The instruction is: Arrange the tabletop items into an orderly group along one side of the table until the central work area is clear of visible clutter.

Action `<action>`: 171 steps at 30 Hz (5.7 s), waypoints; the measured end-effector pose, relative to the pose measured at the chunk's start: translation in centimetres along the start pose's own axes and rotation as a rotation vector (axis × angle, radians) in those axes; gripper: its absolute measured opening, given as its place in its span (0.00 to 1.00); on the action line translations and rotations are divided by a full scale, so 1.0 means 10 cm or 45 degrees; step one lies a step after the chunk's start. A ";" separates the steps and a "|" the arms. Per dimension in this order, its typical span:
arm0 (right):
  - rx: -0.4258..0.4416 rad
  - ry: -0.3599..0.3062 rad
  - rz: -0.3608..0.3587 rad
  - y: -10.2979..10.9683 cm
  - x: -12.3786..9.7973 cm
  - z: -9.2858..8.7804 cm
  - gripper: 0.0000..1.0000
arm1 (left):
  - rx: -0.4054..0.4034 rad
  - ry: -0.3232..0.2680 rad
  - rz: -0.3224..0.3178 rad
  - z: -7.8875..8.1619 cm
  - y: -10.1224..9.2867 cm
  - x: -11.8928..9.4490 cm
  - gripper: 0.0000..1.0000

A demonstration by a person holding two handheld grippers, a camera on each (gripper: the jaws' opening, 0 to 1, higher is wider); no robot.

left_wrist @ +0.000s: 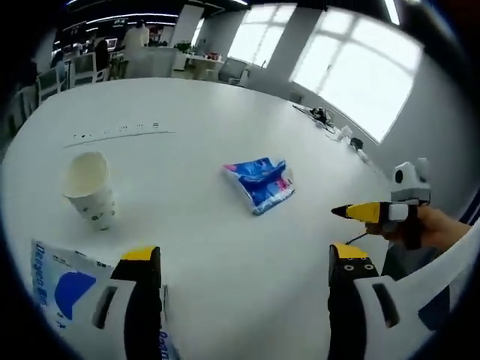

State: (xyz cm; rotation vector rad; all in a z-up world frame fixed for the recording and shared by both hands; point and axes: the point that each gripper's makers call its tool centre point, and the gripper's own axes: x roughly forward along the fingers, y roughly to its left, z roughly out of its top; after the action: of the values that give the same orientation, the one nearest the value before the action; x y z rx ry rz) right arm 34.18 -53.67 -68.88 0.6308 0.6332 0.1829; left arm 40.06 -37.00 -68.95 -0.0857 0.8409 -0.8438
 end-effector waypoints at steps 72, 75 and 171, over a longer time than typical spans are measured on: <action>0.039 0.069 -0.046 0.04 -0.13 -0.19 0.57 | -0.333 -0.256 0.376 -0.35 1.38 -1.35 0.81; 0.053 0.064 -0.040 0.04 -0.12 -0.20 0.57 | -0.337 -0.265 0.405 -0.33 1.48 -1.43 0.81; 0.260 0.133 -0.130 -0.09 -0.03 -0.60 0.41 | -0.264 -0.037 0.538 -0.52 2.27 -2.09 0.18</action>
State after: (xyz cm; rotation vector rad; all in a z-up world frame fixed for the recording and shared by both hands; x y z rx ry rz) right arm 30.27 -51.55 -73.01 0.7868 0.7895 0.0563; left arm 42.92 -5.90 -68.11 -0.0973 0.8774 -0.3573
